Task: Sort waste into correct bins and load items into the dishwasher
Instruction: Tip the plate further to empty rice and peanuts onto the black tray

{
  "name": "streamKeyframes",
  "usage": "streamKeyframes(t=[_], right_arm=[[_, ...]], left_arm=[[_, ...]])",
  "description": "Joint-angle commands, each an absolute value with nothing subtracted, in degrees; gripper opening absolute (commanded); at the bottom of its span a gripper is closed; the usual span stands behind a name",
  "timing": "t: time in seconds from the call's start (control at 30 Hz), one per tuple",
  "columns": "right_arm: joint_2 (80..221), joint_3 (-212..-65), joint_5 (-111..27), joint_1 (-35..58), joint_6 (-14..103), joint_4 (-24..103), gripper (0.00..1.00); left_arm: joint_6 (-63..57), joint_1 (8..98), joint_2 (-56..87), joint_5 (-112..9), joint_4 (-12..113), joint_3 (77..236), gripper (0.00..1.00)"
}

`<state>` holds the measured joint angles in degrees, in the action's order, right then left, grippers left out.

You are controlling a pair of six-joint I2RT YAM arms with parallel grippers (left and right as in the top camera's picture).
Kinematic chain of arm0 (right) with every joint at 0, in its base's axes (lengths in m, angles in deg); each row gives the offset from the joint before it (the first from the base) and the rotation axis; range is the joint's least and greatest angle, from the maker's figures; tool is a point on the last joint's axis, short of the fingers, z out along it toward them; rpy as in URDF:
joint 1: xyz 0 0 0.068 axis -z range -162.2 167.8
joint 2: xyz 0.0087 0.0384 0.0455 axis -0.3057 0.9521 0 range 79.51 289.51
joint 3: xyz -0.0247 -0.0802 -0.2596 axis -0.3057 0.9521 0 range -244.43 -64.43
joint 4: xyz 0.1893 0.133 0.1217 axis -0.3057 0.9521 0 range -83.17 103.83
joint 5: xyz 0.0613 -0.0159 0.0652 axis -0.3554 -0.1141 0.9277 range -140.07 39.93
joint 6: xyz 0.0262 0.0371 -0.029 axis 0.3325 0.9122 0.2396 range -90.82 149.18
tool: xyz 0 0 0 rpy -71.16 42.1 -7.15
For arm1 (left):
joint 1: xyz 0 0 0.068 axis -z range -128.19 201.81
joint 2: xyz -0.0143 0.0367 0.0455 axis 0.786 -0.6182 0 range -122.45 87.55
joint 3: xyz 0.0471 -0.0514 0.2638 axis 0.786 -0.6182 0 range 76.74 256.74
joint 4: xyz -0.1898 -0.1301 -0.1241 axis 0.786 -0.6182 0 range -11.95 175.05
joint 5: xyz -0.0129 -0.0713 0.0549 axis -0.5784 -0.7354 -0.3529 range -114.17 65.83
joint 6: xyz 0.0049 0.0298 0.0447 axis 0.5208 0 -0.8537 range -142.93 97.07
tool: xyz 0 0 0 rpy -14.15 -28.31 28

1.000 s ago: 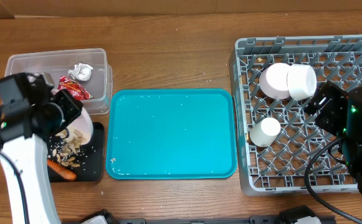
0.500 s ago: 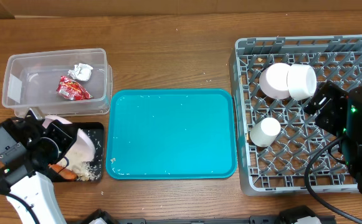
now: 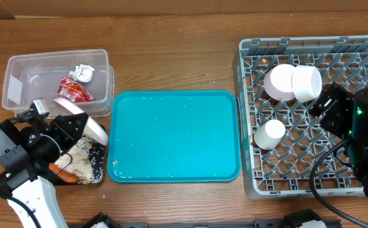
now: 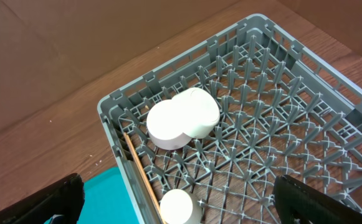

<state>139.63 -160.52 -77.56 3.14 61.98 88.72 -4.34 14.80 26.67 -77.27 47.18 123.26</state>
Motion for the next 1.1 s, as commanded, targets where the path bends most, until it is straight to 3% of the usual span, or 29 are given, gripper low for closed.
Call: streamKeyframes(t=[0.0, 0.4, 0.57, 0.77, 0.9, 1.07], right_arm=[[139.4, -160.9, -78.5, 3.4, 62.2, 88.4, 1.0], [139.3, -160.9, -78.5, 3.4, 62.2, 88.4, 1.0], [139.3, -160.9, -78.5, 3.4, 62.2, 88.4, 1.0], [139.3, -160.9, -78.5, 3.4, 62.2, 88.4, 1.0], [139.3, -160.9, -78.5, 3.4, 62.2, 88.4, 1.0], [139.4, -160.9, -78.5, 3.4, 62.2, 88.4, 1.0]], left_arm=[[-7.6, 14.2, 28.9, -79.3, 45.1, 123.4, 0.04], [-5.4, 13.1, 30.1, -78.7, 40.7, 123.5, 0.04], [-4.1, 10.4, 30.1, -72.0, 36.9, 123.5, 0.04], [-6.0, 6.6, 30.1, -77.6, 37.5, 123.5, 0.04], [-3.9, 4.1, 30.1, -72.1, 34.2, 123.5, 0.04], [-5.4, 4.1, 30.1, -80.9, 37.7, 124.0, 0.04]])
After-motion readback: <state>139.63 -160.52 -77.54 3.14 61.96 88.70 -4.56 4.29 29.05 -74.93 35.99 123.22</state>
